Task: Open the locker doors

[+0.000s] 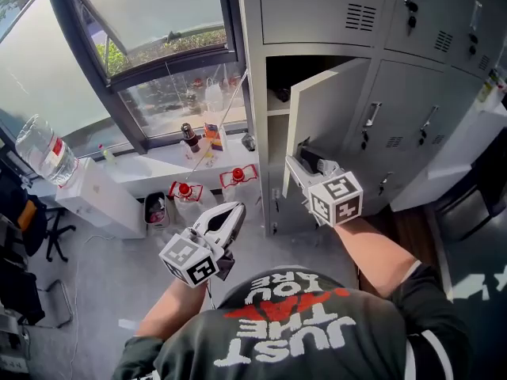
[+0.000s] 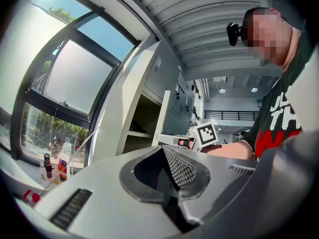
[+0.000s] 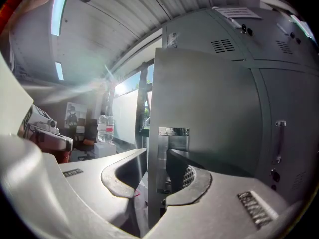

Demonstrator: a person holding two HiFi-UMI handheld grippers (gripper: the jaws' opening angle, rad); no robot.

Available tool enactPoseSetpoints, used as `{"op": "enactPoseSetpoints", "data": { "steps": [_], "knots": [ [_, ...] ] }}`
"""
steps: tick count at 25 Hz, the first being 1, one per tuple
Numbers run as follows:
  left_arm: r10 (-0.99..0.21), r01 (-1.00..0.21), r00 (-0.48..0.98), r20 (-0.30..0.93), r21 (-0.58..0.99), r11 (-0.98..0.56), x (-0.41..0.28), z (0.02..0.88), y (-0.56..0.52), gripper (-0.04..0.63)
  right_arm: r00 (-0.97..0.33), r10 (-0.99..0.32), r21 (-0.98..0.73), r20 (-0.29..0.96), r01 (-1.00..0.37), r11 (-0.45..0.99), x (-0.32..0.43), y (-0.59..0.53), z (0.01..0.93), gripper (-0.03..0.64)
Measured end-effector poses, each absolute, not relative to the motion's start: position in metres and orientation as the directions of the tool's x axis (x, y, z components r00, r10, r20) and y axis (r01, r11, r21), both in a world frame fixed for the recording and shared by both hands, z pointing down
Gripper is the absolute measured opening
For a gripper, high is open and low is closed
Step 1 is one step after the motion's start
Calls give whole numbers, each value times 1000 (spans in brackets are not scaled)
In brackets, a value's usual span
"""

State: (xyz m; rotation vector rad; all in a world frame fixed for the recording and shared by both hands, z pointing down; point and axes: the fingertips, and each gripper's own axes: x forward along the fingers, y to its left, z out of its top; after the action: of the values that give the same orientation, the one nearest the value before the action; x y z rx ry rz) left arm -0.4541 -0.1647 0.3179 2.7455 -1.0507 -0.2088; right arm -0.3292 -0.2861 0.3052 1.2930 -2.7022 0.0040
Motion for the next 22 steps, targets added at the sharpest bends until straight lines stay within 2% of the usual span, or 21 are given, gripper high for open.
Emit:
{"op": "enactPoseSetpoints", "data": {
  "steps": [9,22],
  "knots": [
    [-625,-597,778,-59,240,-766,-424,317,-156,-2,-618,-777,31,117,-780,625,-284,-245,309,129],
    [-546,-521,836,-53,230,-822,-373,318,-152,-2,-639,-762,15,103,-765,644,-222,-208,309,147]
  ]
}}
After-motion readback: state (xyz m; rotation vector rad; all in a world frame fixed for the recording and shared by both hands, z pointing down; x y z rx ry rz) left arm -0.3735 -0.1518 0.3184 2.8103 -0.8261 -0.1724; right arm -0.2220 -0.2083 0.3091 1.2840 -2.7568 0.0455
